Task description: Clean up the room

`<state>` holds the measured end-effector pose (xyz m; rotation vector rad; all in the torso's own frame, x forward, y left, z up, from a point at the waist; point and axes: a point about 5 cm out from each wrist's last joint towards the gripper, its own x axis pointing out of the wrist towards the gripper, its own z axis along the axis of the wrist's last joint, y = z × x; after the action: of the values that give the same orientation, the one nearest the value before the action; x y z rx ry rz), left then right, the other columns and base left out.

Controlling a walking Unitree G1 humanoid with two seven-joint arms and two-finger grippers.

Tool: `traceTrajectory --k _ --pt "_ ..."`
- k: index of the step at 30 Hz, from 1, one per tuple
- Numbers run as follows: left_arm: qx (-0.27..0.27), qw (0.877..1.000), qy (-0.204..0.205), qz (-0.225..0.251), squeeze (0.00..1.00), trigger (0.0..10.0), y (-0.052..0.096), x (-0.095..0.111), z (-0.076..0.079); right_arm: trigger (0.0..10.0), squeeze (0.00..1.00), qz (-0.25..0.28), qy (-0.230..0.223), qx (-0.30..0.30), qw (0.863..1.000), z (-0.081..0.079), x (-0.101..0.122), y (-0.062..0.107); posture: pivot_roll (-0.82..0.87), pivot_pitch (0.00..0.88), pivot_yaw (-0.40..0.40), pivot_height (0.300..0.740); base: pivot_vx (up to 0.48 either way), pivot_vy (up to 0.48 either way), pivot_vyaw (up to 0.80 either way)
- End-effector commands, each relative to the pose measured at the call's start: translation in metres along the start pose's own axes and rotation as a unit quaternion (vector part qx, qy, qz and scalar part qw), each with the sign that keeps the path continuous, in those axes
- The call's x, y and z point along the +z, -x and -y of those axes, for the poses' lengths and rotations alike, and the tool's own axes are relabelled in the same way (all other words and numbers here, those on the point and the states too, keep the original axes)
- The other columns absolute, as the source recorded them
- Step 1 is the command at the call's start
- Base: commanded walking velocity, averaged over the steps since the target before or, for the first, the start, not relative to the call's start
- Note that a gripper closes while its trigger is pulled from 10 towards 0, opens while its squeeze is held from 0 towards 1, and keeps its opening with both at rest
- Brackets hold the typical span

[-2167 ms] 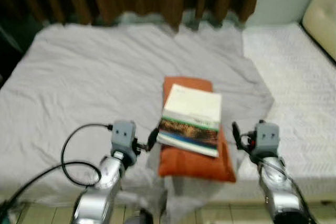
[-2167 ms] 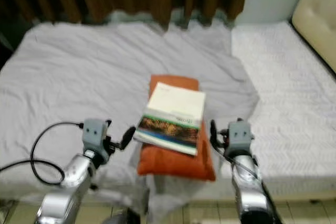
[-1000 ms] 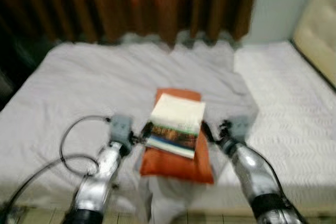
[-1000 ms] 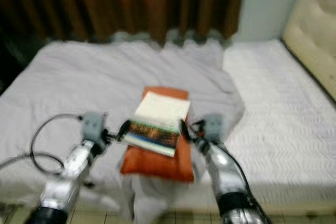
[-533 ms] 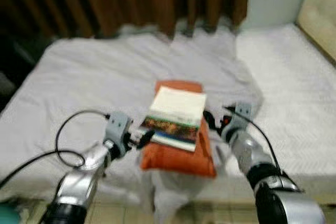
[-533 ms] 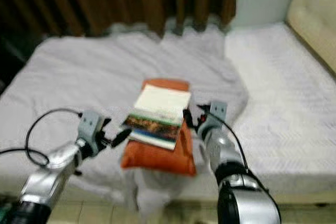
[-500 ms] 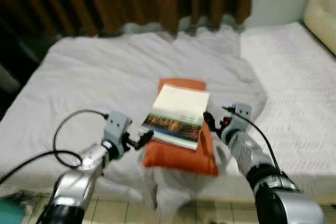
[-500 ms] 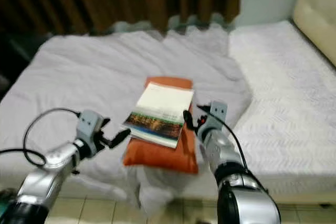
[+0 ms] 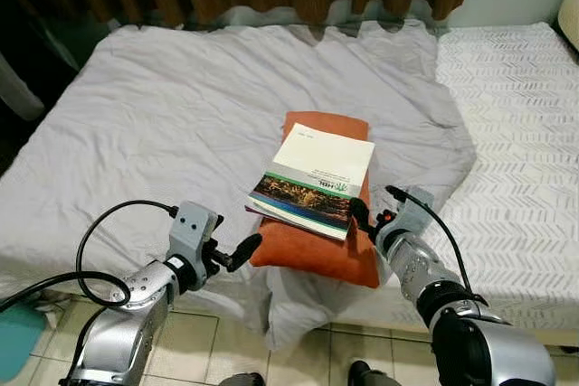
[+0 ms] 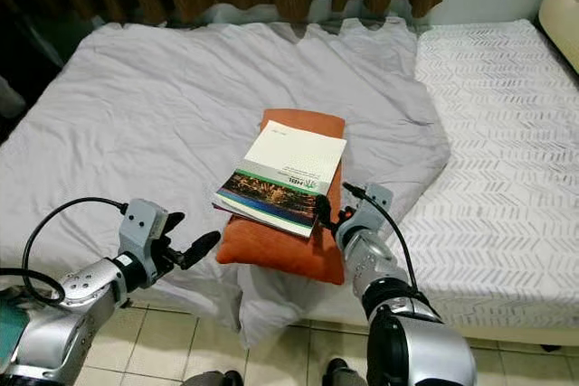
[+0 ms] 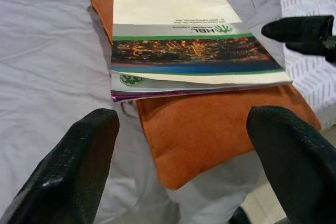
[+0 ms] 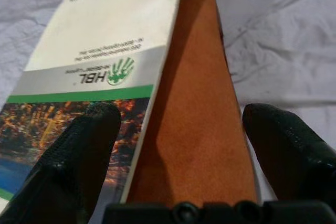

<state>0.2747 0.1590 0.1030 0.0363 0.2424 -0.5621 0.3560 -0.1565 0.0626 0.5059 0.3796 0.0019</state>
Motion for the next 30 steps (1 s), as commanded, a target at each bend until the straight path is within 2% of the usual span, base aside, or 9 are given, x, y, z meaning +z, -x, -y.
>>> traceTrajectory --k 1,9,14,15,16,18,19,21,30 --pt "0.006 1.0 0.002 0.0 0.0 10.0 0.004 0.0 0.0 10.0 0.0 -0.011 -0.008 0.008 1.0 -0.008 -0.004 -0.002 0.21 0.198 0.041 0.74 0.0 0.0 0.0" --pt "0.025 1.0 0.012 0.005 0.0 10.0 0.003 -0.002 0.002 10.0 0.0 -0.031 -0.015 0.027 0.999 -0.024 -0.007 -0.005 0.22 0.152 -0.006 0.74 0.0 0.0 0.0" --pt "0.03 0.999 0.014 0.006 0.0 10.0 0.002 -0.003 0.002 9.9 0.0 -0.034 -0.018 0.029 0.999 -0.027 -0.007 -0.005 0.22 0.145 -0.015 0.74 0.0 0.0 0.0" --pt "0.03 0.999 0.014 0.006 0.0 10.0 0.002 -0.003 0.002 9.1 0.0 -0.035 -0.019 0.029 0.999 -0.027 -0.008 -0.005 0.22 0.145 -0.015 0.74 0.0 0.0 0.0" --pt "0.031 0.999 0.015 0.007 0.0 10.0 0.002 -0.003 0.002 6.1 0.0 -0.043 -0.024 0.028 0.998 -0.028 -0.01 -0.005 0.22 0.143 -0.019 0.74 0.0 0.0 0.0" --pt "0.032 0.999 0.015 0.007 0.0 10.0 0.001 -0.003 0.002 6.3 0.0 -0.047 -0.025 0.025 0.998 -0.027 -0.012 -0.005 0.22 0.143 -0.021 0.74 0.0 0.0 0.0" --pt "0.033 0.999 0.015 0.007 0.0 10.0 0.002 -0.004 0.003 9.5 0.0 -0.051 -0.026 0.022 0.998 -0.025 -0.014 -0.004 0.22 0.143 -0.023 0.74 0.0 0.0 0.0" --pt "0.034 0.999 0.016 0.007 0.0 10.0 0.002 -0.004 0.003 10.0 0.0 -0.058 -0.026 0.018 0.998 -0.024 -0.018 -0.004 0.22 0.143 -0.023 0.74 0.0 0.0 0.0" --pt "0.032 0.999 0.013 0.009 0.0 10.0 0.005 -0.003 0.006 10.0 0.0 -0.077 -0.037 0.027 0.996 -0.027 -0.029 -0.002 0.24 0.154 -0.019 0.74 0.0 0.0 0.0"
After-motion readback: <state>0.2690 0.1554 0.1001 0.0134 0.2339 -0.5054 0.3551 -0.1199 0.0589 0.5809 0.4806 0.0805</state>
